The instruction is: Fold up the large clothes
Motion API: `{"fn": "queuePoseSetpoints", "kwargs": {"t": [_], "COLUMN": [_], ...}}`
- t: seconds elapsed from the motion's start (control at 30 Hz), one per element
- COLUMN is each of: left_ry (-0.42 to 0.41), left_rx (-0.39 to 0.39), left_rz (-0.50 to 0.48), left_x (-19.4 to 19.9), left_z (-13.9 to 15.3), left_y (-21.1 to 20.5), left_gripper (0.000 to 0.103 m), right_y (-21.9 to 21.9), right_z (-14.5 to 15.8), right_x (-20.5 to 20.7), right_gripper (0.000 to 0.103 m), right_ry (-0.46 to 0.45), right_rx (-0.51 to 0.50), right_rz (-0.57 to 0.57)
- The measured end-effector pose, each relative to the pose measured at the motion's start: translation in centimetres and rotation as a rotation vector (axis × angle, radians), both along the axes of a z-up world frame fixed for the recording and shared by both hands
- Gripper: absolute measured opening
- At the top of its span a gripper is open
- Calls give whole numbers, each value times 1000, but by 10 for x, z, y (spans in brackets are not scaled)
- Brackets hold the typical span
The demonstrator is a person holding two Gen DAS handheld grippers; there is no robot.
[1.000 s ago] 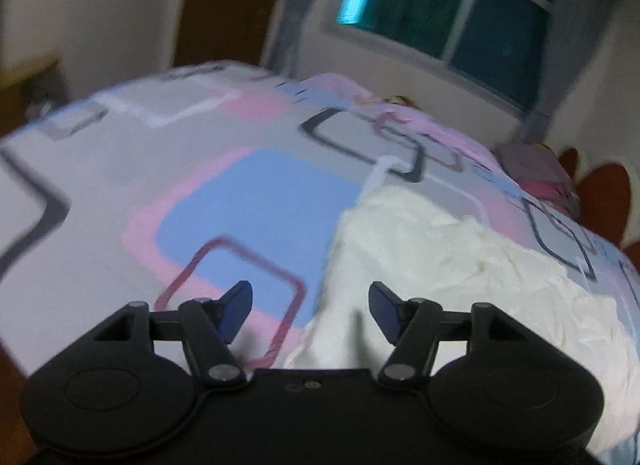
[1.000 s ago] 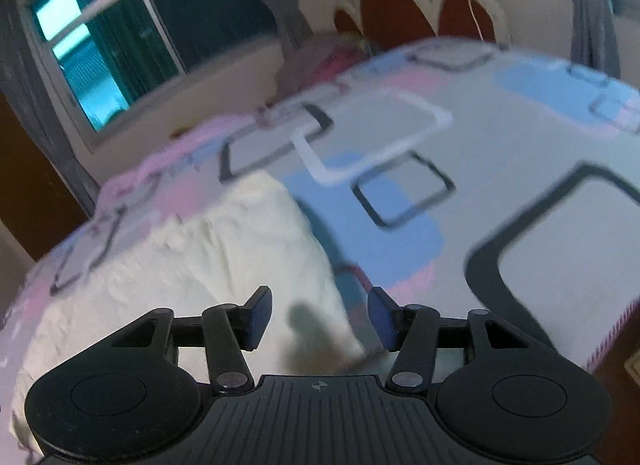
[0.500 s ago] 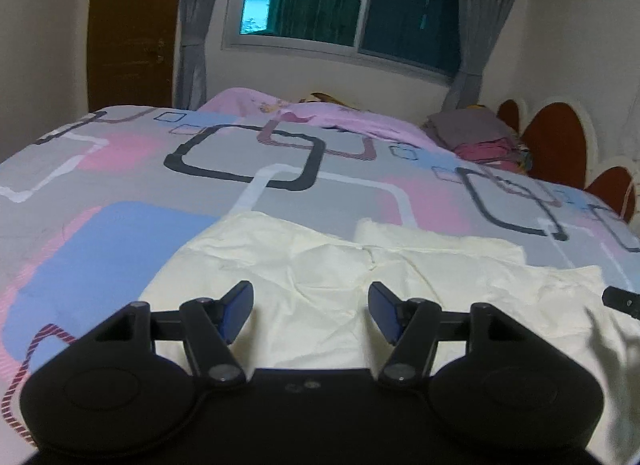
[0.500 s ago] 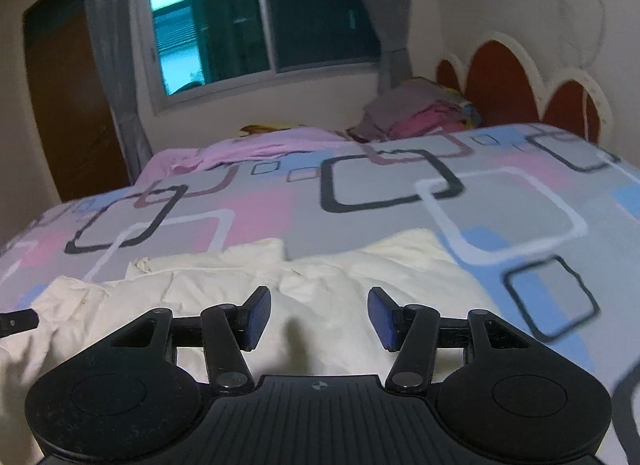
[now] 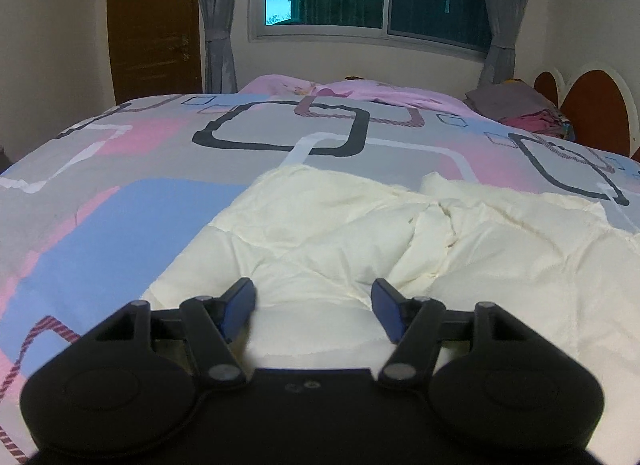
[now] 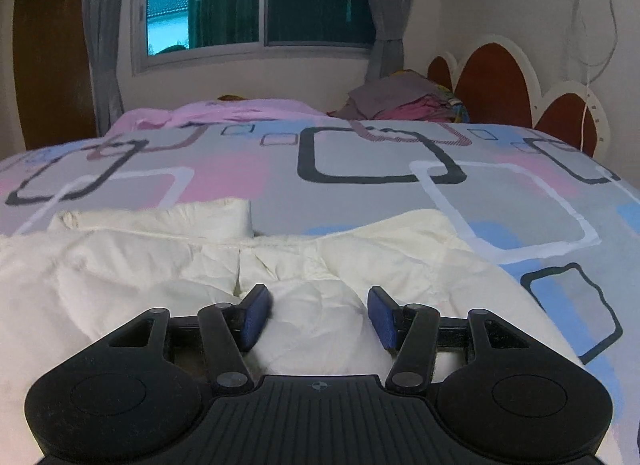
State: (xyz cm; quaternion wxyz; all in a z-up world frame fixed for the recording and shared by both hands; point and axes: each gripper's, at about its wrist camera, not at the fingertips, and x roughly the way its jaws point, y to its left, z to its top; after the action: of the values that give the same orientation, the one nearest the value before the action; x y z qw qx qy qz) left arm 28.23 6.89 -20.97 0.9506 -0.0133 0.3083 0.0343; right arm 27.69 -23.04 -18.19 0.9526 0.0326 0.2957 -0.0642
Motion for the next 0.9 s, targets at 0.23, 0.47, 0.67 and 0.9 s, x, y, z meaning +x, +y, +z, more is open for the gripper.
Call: {"fn": "queuePoseSetpoints", "kwargs": {"t": [0.23, 0.47, 0.67, 0.9], "left_ry": [39, 87, 71, 89], "left_rx": [1, -67, -80, -58], "left_rz": [-1, 23, 46, 63], "left_x": [5, 5, -2, -13], "left_z": [5, 25, 42, 51], "left_y": [0, 12, 24, 49], "left_gripper": [66, 78, 86, 92], "right_y": [0, 11, 45, 80], "right_z": [0, 42, 60, 55], "right_x": [4, -17, -26, -29], "right_gripper": [54, 54, 54, 54], "right_ry": [36, -28, -36, -2], "right_rx": [-19, 58, 111, 115], "right_rz": [26, 96, 205, 267]}}
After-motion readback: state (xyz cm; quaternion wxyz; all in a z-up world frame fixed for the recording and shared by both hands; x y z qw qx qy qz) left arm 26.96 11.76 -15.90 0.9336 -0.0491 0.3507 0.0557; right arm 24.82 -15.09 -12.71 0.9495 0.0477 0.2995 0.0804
